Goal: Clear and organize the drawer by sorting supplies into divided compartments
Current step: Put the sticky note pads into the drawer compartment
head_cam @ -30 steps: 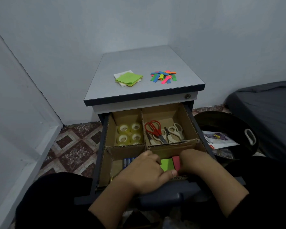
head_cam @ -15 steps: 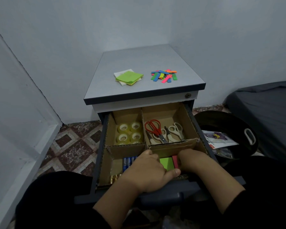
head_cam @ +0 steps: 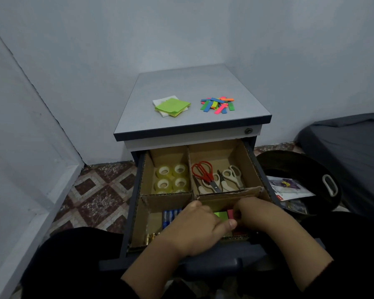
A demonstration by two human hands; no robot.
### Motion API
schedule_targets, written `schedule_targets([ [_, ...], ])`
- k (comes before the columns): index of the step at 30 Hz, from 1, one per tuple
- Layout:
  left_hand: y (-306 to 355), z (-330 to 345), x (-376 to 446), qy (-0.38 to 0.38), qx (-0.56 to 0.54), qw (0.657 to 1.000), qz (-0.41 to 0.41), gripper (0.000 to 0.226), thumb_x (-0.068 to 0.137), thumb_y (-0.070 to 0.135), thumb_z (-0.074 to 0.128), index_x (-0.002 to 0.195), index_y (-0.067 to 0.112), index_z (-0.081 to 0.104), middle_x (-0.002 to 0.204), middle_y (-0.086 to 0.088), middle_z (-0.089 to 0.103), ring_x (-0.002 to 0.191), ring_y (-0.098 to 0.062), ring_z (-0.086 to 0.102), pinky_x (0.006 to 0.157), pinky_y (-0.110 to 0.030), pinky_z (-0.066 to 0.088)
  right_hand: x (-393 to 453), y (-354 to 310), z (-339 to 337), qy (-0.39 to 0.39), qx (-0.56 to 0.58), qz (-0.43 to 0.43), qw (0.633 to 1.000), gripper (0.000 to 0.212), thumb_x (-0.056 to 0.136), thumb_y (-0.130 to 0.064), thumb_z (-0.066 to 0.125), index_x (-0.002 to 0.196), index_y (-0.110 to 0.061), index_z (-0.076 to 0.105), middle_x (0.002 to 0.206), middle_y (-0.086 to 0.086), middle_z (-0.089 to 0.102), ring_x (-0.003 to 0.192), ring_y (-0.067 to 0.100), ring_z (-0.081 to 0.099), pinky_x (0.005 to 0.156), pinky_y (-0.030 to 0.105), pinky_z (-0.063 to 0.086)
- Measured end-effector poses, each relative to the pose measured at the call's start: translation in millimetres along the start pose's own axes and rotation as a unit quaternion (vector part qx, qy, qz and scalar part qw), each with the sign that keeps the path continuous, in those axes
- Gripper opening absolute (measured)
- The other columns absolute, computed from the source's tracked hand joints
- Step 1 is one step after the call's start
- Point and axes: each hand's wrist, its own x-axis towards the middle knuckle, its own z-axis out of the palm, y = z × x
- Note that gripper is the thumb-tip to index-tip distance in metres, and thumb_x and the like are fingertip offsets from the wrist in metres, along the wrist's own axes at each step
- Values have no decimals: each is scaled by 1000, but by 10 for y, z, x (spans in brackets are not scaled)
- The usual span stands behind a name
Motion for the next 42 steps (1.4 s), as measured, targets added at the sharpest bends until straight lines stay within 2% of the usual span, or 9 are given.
schedule_targets([
  [3, 13, -219, -66, 97, -137, 986, 5, 58, 95, 59, 23, 102, 22, 68, 100, 3, 66, 96, -8, 55, 92, -35, 44, -176, -9, -174, 87, 48, -40, 994, 16, 90, -33, 62, 93, -19, 68, 88, 0, 66, 68, 10, 58, 57, 18, 44],
  [9, -373, -899, 16, 392, -234, 882, -112, 24, 97, 24, 51, 116, 29, 64, 109, 15, 61, 100, 5, 53, 91, -17, 44, -240, -330, -569, 336, 174, -135, 916, 15, 89, -39, 62, 80, -28, 59, 78, -11, 57, 73, 6, 55, 59, 20, 41],
  [15, -1186, -1553, 513, 412, -219, 845, -262, 44, 93, -4, 36, 129, 11, 56, 133, -6, 55, 122, -19, 49, 96, -21, 33, 241, -965, -1163, 486, 237, -203, 816, 20, 97, -24, 53, 113, -17, 63, 118, -4, 49, 101, 4, 47, 84, 16, 37],
  [22, -1652, -1824, 1065, 339, -126, 868, -340, 39, 98, 16, 31, 126, 20, 58, 131, -11, 52, 116, -30, 47, 93, -39, 44, 940, -1302, -1673, 451, 232, -105, 856, 28, 99, -20, 42, 117, 0, 49, 121, 20, 47, 109, 35, 50, 77, 33, 36],
  [25, -1720, -1862, 1203, 300, -49, 880, -365, 42, 99, 32, 22, 119, 25, 58, 122, -11, 53, 107, -32, 45, 83, -39, 41, 1047, -1327, -1670, 470, 144, -74, 868, 26, 100, -21, 41, 116, -2, 53, 117, 16, 51, 104, 27, 50, 77, 31, 43],
  [31, -1777, -1949, 1283, 298, -74, 877, -369, 36, 94, 41, 37, 122, 30, 57, 125, -8, 52, 116, -31, 43, 88, -38, 38, 1093, -1268, -1728, 441, 216, -78, 868, 32, 96, -27, 47, 120, -6, 49, 120, 14, 47, 89, 21, 42, 72, 28, 32],
  [36, -1753, -1913, 1166, 430, -225, 804, -344, 4, 90, 17, 48, 93, 15, 50, 105, -6, 56, 95, -26, 53, 75, -35, 47, 1034, -1149, -1709, 422, 304, -151, 841, 60, 85, -28, 67, 139, -13, 45, 133, 9, 41, 116, 22, 48, 83, 25, 34],
  [39, -1724, -1880, 1050, 506, -312, 733, -331, 11, 92, 14, 40, 102, 13, 41, 111, -9, 54, 93, -26, 56, 75, -39, 50, 993, -1078, -1698, 406, 411, -192, 794, 52, 83, -19, 71, 132, -17, 53, 123, 5, 48, 106, 15, 49, 84, 22, 38],
  [42, -1650, -1811, 949, 529, -285, 720, -348, 15, 94, 18, 42, 106, 10, 42, 112, -11, 52, 101, -29, 54, 76, -43, 50, 942, -1016, -1685, 372, 492, -226, 754, 38, 88, -15, 66, 124, -21, 58, 106, -2, 51, 96, 12, 49, 71, 19, 41],
])
